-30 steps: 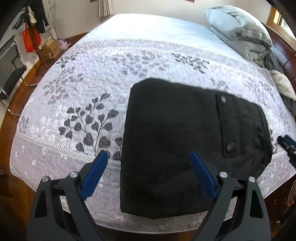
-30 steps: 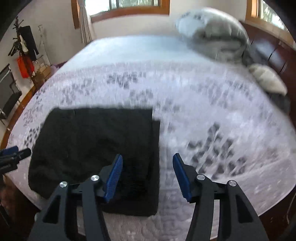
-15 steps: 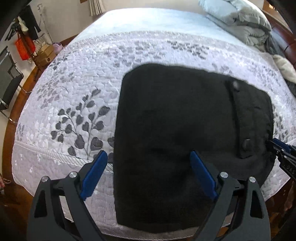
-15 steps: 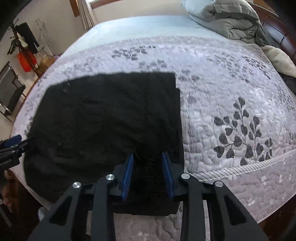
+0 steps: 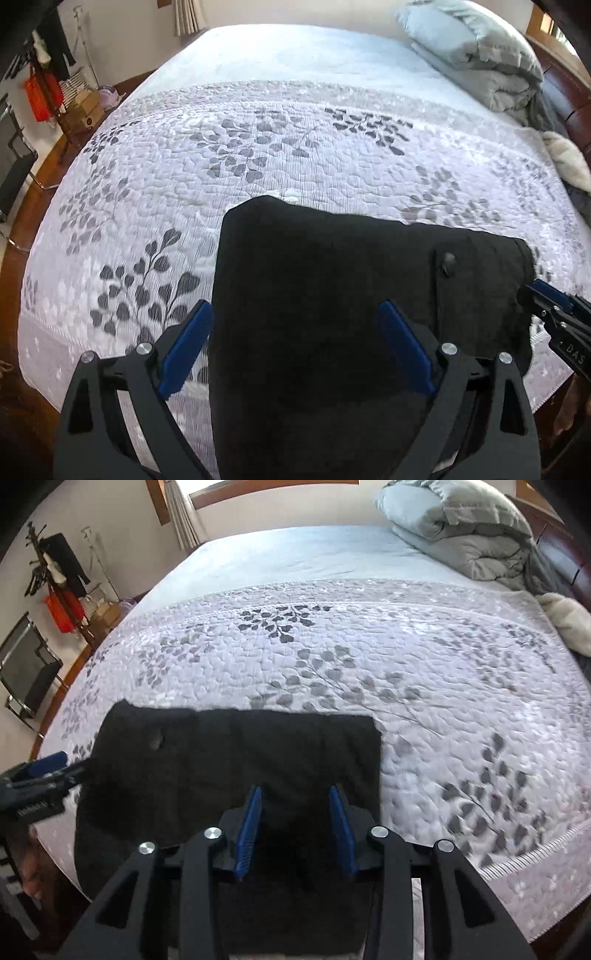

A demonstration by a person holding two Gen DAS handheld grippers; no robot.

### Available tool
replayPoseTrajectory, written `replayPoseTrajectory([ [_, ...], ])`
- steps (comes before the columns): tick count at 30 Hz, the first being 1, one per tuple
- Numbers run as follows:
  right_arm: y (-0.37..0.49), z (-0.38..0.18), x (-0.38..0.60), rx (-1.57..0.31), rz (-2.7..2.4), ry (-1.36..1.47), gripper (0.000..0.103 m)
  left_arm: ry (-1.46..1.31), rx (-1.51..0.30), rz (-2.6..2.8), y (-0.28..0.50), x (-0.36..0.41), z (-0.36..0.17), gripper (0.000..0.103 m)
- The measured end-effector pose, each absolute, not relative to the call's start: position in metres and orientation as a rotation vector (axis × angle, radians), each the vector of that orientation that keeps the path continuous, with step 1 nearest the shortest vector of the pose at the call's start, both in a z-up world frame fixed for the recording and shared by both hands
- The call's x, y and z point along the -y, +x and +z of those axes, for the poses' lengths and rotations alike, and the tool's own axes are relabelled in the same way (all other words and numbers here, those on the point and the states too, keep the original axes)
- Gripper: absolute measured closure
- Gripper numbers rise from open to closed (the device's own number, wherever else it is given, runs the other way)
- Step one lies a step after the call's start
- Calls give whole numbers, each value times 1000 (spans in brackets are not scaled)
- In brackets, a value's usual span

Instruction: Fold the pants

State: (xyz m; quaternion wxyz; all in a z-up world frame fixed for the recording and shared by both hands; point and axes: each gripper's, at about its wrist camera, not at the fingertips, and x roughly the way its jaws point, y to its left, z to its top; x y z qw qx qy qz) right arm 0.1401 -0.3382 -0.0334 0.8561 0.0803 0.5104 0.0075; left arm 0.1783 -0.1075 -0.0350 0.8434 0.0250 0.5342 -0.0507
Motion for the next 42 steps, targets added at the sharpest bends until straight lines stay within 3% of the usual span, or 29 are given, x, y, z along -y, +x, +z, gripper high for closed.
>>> replayPoseTrajectory([
  [12, 167, -71, 354, -1160, 13, 267, 56, 14, -1242, -133, 209, 106, -68, 7],
  [21, 110, -31, 338, -1073, 17, 198, 54, -5, -1191, -133, 160, 87, -38, 8],
  [31, 84, -68, 328, -1162, 19, 205, 53, 49, -1251, -111, 131, 84, -73, 7],
  [36, 82, -63, 327, -1152, 44, 200, 49, 17, -1255, -123, 133, 78, -72, 8],
  [39, 74, -49, 342, -1117, 58, 268, 34, 6, -1237, -135, 129, 65, -62, 8],
  [42, 70, -44, 365, -1114, 45, 327, 31, -85, -1269, -205, 131, 43, -59, 8],
])
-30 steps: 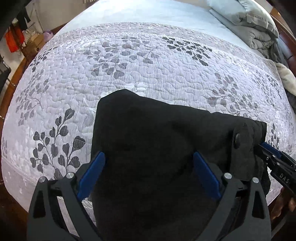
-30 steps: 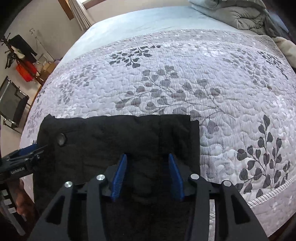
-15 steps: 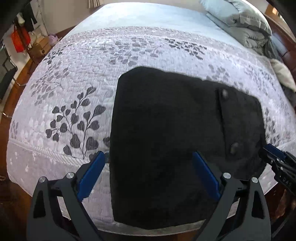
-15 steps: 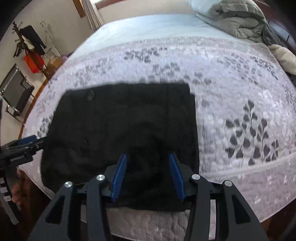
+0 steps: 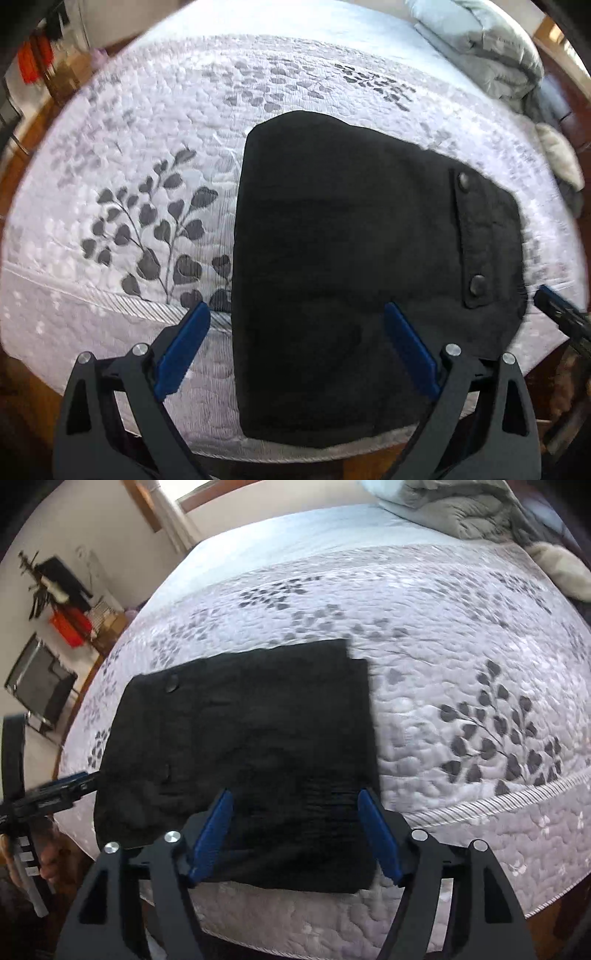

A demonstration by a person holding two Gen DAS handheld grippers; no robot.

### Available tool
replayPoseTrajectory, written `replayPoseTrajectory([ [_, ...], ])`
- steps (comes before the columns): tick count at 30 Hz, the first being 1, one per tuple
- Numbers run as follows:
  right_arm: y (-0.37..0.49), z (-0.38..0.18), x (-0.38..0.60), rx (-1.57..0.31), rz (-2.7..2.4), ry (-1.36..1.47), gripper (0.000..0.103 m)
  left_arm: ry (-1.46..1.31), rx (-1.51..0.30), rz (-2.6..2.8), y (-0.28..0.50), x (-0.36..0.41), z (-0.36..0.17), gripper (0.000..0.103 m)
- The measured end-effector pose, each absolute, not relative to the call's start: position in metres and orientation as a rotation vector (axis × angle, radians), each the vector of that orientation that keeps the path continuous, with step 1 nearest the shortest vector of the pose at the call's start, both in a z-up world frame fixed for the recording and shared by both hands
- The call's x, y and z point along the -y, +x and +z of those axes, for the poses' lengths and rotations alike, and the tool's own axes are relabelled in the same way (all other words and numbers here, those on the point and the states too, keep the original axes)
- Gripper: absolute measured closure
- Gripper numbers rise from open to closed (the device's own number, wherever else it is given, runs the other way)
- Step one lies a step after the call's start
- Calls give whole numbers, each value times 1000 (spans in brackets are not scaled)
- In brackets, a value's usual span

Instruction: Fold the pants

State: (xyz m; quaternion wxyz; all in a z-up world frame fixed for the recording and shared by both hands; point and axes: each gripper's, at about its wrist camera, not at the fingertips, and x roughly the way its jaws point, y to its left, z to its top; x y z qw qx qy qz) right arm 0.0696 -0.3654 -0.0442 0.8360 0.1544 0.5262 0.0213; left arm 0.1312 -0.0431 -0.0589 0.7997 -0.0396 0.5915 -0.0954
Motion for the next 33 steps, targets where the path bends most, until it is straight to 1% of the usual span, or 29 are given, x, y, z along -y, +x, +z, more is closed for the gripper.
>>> replayPoseTrajectory([
  [4, 73, -57, 391, -1165, 15, 378, 30, -139, -1316, -292, 136, 27, -63, 8],
  [9, 75, -75, 399, -1188, 52, 472, 30, -280, -1378, -383, 139, 8, -76, 8],
  [10, 77, -78, 398, -1194, 59, 478, 28, -300, -1391, -397, 140, 6, -80, 8],
  [11, 78, -81, 397, -1200, 61, 481, 25, -306, -1402, -406, 141, 5, -83, 8],
  [17, 88, -94, 398, -1242, 76, 487, 20, -306, -1439, -394, 147, 4, -102, 8],
  [21, 91, -98, 399, -1251, 92, 490, 19, -381, -1478, -427, 152, 3, -111, 8],
  [26, 92, -101, 398, -1259, 103, 496, 18, -340, -1480, -458, 151, 10, -114, 8],
  [31, 95, -108, 405, -1264, 118, 526, 15, -401, -1514, -493, 151, 16, -124, 8],
  [33, 96, -111, 405, -1267, 123, 529, 14, -392, -1514, -498, 149, 22, -126, 6],
])
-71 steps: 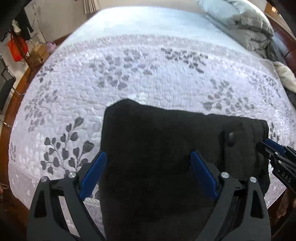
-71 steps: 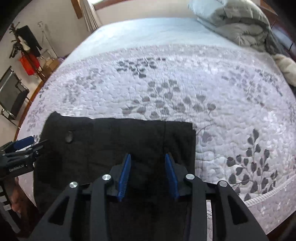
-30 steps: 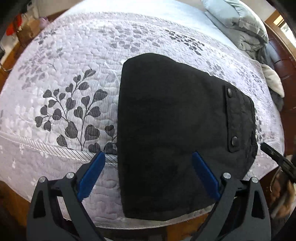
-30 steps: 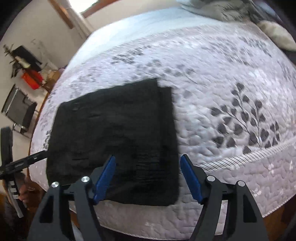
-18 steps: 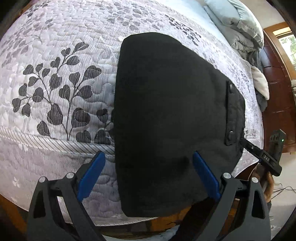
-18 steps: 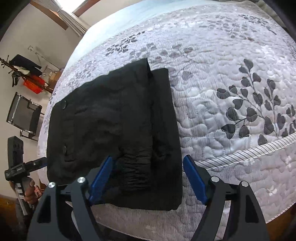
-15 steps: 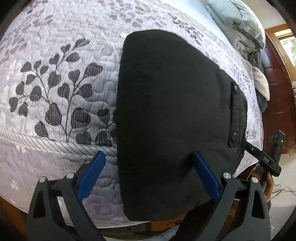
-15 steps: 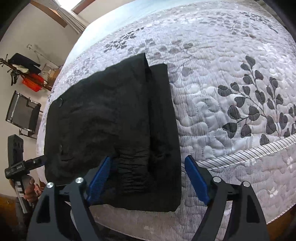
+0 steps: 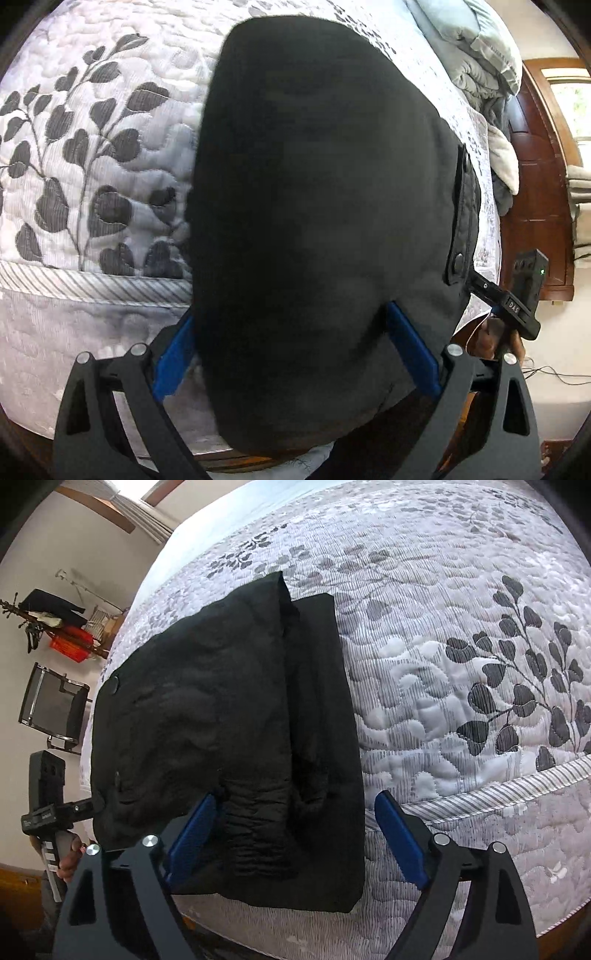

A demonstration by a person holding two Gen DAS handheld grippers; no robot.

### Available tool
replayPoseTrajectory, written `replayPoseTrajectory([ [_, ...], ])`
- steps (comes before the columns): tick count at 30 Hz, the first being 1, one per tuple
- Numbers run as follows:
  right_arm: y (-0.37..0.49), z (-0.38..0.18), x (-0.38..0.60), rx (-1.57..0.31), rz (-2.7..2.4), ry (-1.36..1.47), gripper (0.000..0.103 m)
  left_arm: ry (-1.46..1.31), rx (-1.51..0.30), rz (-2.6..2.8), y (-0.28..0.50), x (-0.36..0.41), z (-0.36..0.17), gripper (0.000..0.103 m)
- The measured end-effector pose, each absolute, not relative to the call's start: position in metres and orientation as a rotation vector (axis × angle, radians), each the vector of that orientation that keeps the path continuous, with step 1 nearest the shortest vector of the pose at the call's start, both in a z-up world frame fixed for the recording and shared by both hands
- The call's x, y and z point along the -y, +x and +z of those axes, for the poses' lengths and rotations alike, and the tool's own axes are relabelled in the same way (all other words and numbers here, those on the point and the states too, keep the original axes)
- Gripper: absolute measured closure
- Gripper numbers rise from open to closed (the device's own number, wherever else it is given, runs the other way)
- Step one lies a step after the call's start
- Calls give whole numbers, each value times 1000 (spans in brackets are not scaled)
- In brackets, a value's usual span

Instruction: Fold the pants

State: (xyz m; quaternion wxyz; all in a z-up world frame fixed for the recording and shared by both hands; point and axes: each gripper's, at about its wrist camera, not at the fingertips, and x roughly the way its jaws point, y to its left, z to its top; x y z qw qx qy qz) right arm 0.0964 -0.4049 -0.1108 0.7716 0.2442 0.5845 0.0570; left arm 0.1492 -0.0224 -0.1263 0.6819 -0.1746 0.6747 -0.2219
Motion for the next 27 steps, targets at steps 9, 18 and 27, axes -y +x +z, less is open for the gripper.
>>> replayPoseTrajectory([
  [9, 105, -140, 419, -1300, 190, 679, 4, -395, -1531, -485, 153, 34, -137, 2],
  [18, 105, -130, 410, -1242, 268, 648, 50, -386, -1490, -434, 152, 41, -126, 17],
  [27, 98, -67, 384, -1127, 309, 528, 66, -403, -1405, -481, 153, 33, -98, 73],
])
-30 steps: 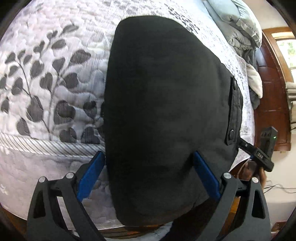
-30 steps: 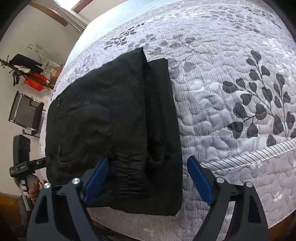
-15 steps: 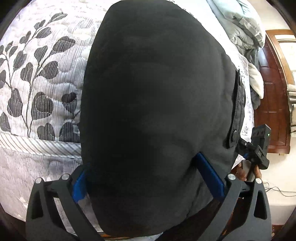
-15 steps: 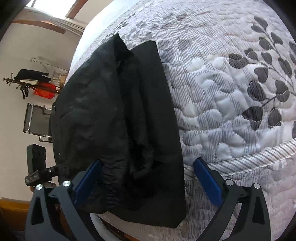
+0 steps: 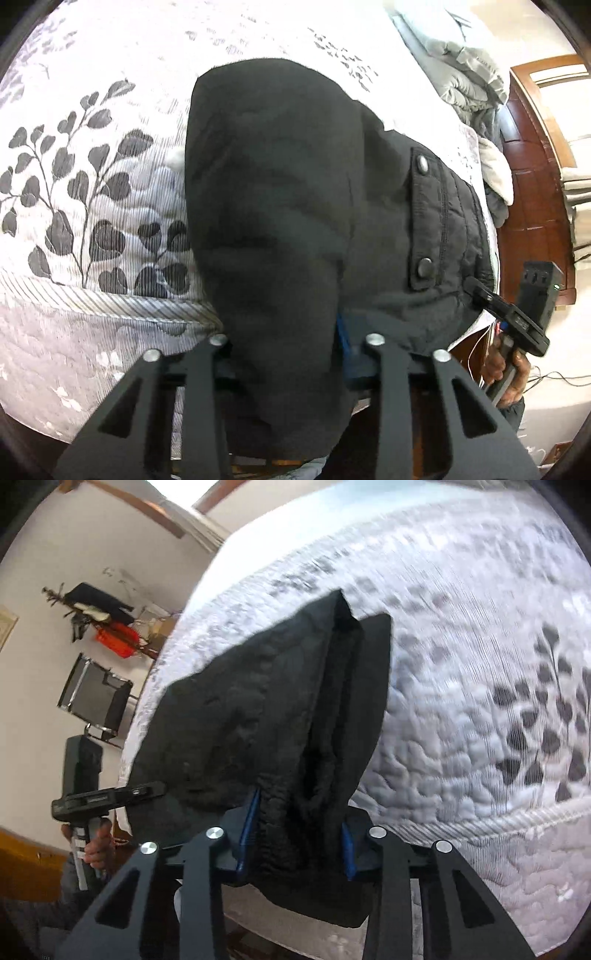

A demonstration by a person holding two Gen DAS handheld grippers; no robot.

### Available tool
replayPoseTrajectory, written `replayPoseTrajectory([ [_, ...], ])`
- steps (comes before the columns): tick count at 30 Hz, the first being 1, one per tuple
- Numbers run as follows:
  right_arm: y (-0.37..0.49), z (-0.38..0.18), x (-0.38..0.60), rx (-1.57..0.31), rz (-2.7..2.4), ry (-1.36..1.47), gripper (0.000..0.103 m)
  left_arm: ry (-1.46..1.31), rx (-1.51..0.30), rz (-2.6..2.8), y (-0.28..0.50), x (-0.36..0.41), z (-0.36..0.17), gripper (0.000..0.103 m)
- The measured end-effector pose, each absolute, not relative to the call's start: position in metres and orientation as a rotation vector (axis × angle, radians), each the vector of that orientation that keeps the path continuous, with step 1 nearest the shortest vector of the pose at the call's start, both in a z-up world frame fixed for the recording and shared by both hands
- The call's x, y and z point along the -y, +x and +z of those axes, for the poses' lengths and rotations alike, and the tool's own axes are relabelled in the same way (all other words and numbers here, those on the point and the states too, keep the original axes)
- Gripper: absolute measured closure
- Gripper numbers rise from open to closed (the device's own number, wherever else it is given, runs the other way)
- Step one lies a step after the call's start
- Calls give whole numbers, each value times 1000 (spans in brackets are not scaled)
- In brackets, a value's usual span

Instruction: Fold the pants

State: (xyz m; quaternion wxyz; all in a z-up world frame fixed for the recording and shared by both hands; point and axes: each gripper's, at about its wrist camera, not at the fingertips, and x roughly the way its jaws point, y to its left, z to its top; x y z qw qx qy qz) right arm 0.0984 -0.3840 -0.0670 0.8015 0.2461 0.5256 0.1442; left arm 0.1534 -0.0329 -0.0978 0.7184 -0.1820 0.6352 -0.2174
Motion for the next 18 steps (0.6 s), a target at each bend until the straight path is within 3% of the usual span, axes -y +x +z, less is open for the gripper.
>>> replayPoseTrajectory([
  [5, 106, -39, 379, -1063, 337, 495, 67, -452, -1361, -492, 158, 26, -88, 80],
  [18, 192, -22, 361, -977, 373, 468, 67, -389, -1203, -411, 235, 18, -43, 80],
])
